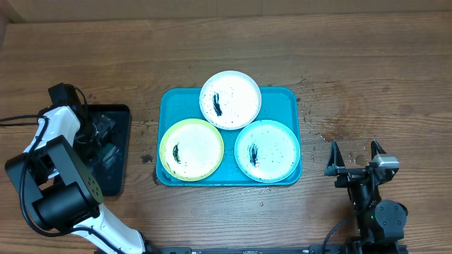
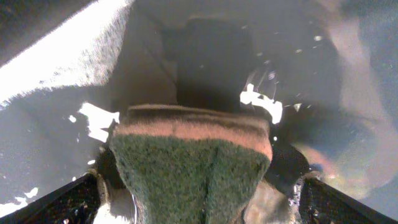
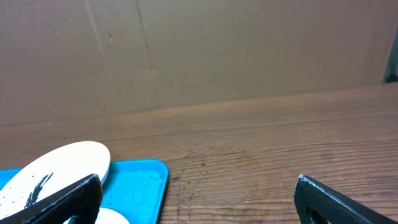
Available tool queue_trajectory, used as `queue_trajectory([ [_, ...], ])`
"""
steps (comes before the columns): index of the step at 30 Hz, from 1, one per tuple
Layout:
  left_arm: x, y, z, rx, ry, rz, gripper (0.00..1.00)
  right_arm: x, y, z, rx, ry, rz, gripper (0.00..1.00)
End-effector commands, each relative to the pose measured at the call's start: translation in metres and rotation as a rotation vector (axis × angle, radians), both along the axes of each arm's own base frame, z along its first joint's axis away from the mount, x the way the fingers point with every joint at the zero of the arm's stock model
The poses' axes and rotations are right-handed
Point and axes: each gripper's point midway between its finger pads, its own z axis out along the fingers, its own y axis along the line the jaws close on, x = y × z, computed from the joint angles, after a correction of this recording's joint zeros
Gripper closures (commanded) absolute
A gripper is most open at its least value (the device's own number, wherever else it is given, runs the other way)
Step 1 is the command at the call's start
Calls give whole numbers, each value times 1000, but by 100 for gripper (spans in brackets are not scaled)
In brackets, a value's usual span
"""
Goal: Clean dirty plates on tray and stack at the side
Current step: 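Dip and rub the sponge in the soapy water with the left gripper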
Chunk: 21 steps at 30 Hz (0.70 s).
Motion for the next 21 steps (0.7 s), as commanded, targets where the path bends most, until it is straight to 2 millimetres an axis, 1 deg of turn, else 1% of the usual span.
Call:
queue_trajectory([
  [1, -8, 5, -11, 33, 46, 7, 0, 0, -2, -2, 1, -3, -12, 0],
  [2, -8, 5, -11, 34, 45, 7, 2, 0, -2, -2, 1, -3, -12, 0],
  [4, -7, 7, -10, 42, 45, 8, 14, 0, -2, -2, 1, -3, -12, 0],
  [5, -8, 8, -10, 50, 47, 9, 24, 0, -2, -2, 1, -3, -12, 0],
  [8, -6, 10, -10, 60, 41, 10, 50, 0, -2, -2, 1, -3, -12, 0],
  [9, -5, 10, -10, 61, 39, 10, 67, 0, -2, -2, 1, -3, -12, 0],
  [10, -5, 10, -10, 61, 38, 10, 83, 0, -2, -2, 1, -3, -12, 0],
  [11, -5, 10, -10, 61, 39, 10, 96, 0, -2, -2, 1, -3, -12, 0],
  [15, -5, 10, -10, 61, 39, 10, 96, 0, -2, -2, 1, -3, -12, 0],
  [16, -5, 10, -10, 61, 39, 10, 92, 0, -2, -2, 1, -3, -12, 0],
  [17, -5, 10, -10, 61, 38, 10, 70, 0, -2, -2, 1, -3, -12, 0],
  [18, -5, 11, -9, 62, 38, 10, 41, 0, -2, -2, 1, -3, -12, 0],
  [19, -5, 11, -9, 63, 36, 10, 0, 0, -2, -2, 1, -3, -12, 0],
  [21, -3, 12, -9, 68, 27, 11, 0, 0, -2, -2, 1, -3, -12, 0],
])
